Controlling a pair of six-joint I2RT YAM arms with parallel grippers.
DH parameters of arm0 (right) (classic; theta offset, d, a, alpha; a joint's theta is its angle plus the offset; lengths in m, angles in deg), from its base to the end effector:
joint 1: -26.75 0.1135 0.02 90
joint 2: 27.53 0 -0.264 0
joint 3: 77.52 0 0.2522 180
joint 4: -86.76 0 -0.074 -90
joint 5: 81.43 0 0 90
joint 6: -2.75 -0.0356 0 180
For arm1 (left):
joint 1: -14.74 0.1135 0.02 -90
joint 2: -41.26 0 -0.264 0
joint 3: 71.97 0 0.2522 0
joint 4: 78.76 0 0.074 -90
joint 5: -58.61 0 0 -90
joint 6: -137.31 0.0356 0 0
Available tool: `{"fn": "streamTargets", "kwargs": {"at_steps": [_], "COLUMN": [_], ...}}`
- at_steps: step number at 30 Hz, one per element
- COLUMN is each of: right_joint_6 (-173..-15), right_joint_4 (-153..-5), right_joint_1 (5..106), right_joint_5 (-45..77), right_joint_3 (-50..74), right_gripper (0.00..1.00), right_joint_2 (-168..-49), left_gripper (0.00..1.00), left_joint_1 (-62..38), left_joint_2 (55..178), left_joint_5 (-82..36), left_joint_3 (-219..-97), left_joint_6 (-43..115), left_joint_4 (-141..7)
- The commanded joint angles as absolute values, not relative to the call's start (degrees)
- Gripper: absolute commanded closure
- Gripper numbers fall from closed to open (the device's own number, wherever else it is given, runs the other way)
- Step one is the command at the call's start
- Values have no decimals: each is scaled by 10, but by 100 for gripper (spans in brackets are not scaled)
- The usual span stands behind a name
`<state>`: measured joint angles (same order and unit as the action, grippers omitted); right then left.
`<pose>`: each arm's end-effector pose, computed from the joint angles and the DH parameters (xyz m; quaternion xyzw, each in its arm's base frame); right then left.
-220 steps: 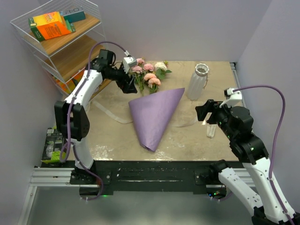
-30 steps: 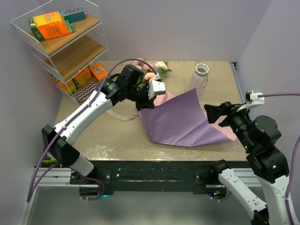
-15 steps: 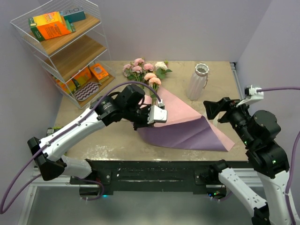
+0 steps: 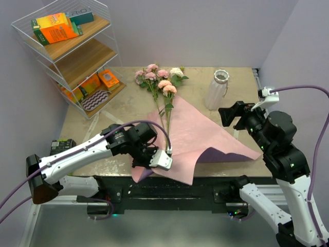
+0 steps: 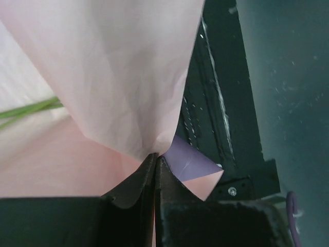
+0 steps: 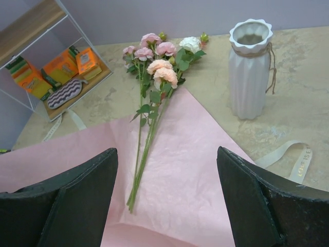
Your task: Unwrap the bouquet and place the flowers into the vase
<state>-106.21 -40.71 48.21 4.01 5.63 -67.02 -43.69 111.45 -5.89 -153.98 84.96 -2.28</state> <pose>0.1005 0.0365 0.4386 0.0093 0.7595 0.1961 0.6202 0.1036 -0.1979 0.3176 0.7400 0.6002 -0.2504 0.1716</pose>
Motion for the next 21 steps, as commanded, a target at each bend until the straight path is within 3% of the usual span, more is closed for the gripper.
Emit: {"fn": "streamTargets", "kwargs": {"at_steps": [1, 6, 7, 8, 11, 14, 21], "right_joint_6": [-1052, -1069, -1072, -1075, -1078, -1077, -1061], "right_joint_4": [-440, -461, -464, -464, -465, -461, -412], "right_joint_1": [482, 482, 481, 482, 482, 483, 483], "right_joint_5": [50, 79, 82, 84, 102, 97, 74], "right_joint_3": [36, -3, -8, -14, -37, -48, -5], "right_gripper": [20, 21, 21, 22, 23, 23, 22], "right_joint_2": [-684, -697, -699, -702, -696, -689, -708], "left_gripper": [93, 88, 85, 72, 56, 46, 36], "left_joint_1": [-453, -458, -460, -461, -461, -461, -461], "left_joint_2": [1083, 1067, 1066, 1063, 1052, 1040, 1035], "left_joint_5": [-80, -69, -66, -60, -60, -74, -107], "left_joint_3": [-1502, -1483, -1481, -1480, -1481, -1500, -1588], "left_joint_6": [883, 891, 897, 901, 916, 922, 906], "left_joint_4": [29, 53, 62, 66, 81, 94, 105]}}
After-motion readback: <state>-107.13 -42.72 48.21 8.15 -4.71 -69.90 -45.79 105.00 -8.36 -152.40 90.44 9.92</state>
